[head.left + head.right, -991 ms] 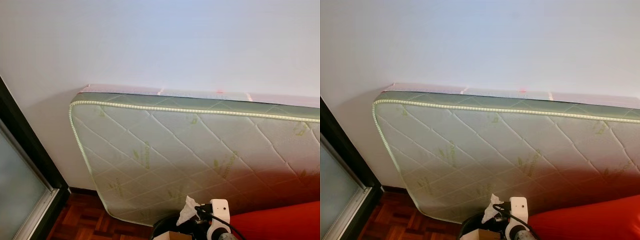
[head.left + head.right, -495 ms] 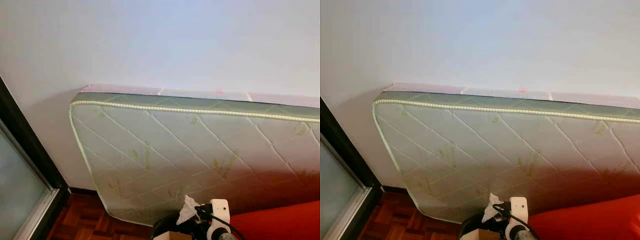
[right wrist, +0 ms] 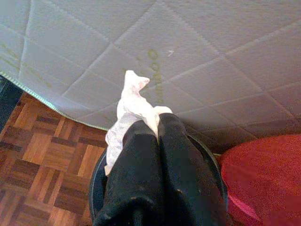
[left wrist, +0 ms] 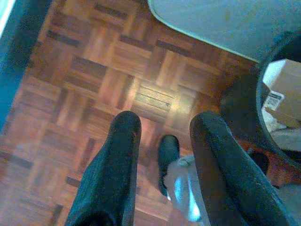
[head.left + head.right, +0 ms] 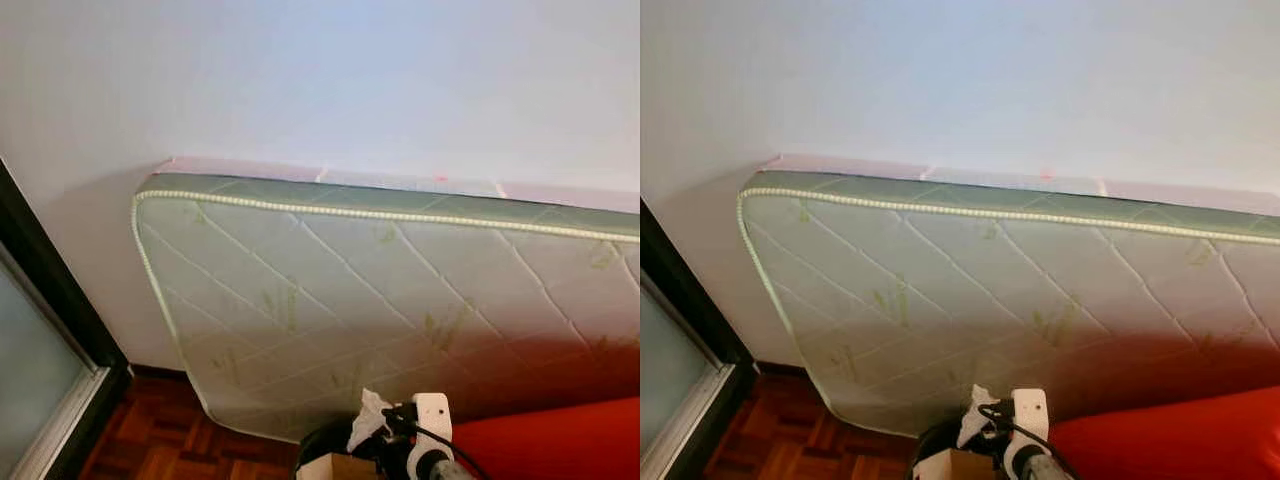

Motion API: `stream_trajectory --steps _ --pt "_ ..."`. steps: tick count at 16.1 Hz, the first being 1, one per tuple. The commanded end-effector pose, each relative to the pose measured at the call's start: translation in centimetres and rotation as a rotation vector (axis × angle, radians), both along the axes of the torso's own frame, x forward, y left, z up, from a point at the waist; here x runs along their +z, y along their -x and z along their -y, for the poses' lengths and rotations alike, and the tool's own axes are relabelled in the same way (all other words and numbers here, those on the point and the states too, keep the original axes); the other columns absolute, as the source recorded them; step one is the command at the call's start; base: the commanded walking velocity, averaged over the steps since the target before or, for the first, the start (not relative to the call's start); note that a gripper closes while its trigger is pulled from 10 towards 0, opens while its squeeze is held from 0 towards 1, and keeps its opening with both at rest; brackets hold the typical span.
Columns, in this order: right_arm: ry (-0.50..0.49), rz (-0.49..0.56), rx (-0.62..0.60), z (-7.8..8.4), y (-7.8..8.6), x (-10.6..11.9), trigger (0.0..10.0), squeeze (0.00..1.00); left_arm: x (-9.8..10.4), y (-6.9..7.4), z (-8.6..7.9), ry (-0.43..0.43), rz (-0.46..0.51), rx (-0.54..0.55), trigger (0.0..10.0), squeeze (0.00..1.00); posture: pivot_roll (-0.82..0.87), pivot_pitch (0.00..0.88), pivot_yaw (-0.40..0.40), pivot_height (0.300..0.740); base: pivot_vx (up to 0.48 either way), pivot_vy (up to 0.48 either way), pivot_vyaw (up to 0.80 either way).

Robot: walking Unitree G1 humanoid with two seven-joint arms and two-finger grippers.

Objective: Clean up the room

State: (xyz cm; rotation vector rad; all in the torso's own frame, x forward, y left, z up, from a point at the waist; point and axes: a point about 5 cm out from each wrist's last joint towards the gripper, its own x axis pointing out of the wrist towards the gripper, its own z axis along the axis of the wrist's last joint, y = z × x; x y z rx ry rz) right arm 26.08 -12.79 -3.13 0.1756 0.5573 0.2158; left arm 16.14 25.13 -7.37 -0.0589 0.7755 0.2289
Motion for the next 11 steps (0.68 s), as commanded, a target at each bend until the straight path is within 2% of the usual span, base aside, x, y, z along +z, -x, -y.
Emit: stream_trajectory --steps 1,5,11 --pt "0.001 0.007 0.009 0.0 -0.25 0.21 10.0 0.0 -0.09 0.49 -0.38 -0.001 -0.006 0.026 10.0 0.0 0.11 0.119 -0.058 0.695 0.0 0.0 0.0" --pt "-0.003 0.012 0.009 -0.03 -0.24 0.23 10.0 0.0 -0.06 0.47 -0.46 -0.002 -0.006 0.025 10.0 0.0 0.11 0.119 -0.057 0.67 0.0 0.0 0.0" --pt "-0.001 0.01 0.003 0.08 -0.16 0.17 10.0 0.0 -0.04 0.46 -0.5 -0.005 -0.005 0.022 10.0 0.0 0.12 0.123 -0.054 0.67 0.0 0.0 0.0"
